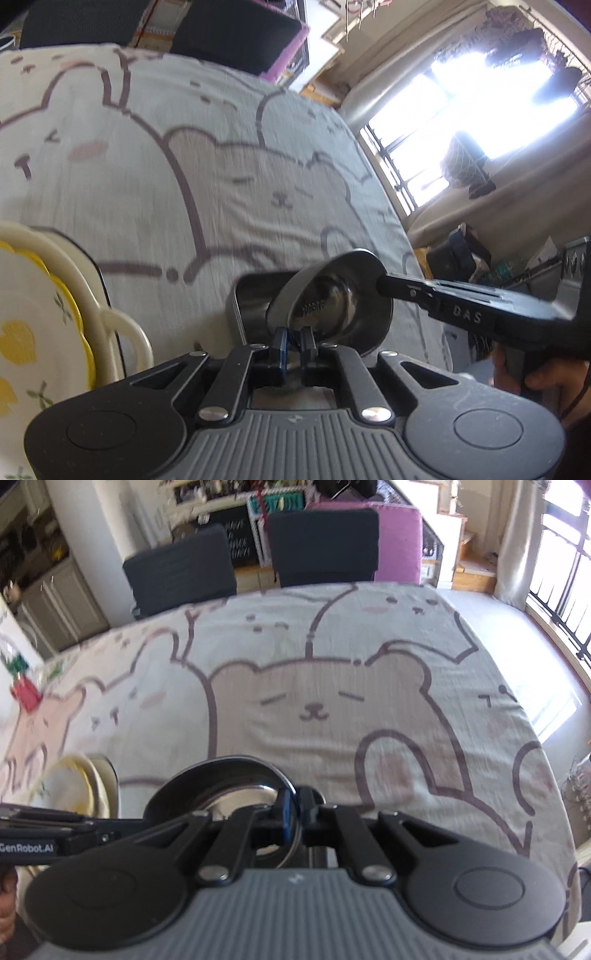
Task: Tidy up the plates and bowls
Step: 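Lift the round steel bowl with both tools and carry it to the small box, then lower the steel bowl into the small steel box and open both tools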
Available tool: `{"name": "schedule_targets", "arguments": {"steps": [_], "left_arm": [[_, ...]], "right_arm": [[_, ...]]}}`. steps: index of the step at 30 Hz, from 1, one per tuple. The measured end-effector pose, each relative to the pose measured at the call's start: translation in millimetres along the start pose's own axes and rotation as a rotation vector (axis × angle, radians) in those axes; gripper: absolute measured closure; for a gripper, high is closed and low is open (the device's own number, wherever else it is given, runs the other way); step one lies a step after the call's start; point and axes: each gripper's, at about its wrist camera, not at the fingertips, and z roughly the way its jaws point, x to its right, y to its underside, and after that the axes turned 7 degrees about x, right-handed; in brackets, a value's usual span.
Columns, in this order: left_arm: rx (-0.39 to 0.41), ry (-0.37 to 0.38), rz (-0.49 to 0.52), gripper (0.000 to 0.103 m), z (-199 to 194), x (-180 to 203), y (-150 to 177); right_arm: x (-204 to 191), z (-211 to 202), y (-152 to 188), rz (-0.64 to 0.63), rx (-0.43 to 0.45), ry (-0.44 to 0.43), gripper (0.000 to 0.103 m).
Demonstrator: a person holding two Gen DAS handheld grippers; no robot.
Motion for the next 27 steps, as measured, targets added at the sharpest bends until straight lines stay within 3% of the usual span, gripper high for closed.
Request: {"name": "schedule_targets", "arguments": {"steps": [9, 17, 20, 22, 27], "left_arm": [[-0.079, -0.013, 0.059, 0.092, 19, 9, 18], [-0.099, -0.026, 0.092, 0.093, 24, 10, 21], [-0.114, -0.015, 0.095, 0.100, 26, 10, 23], [-0.124, -0.003, 0.103, 0.101, 28, 13, 24], [-0.126, 0.004, 0.134, 0.101, 28, 17, 26]], "right_arm": [[-3, 21, 9, -0.070, -0.082, 0.046, 0.094], [-10, 39, 6, -0.103, -0.113, 0.054, 0.092], [-12, 47, 4, -0.113, -0.127, 0.061, 0.091], [-13, 53, 3, -0.105, -0.142, 0.054, 0.096], [-20, 65, 4, -0.131, -0.160, 0.070, 0.095]]}}
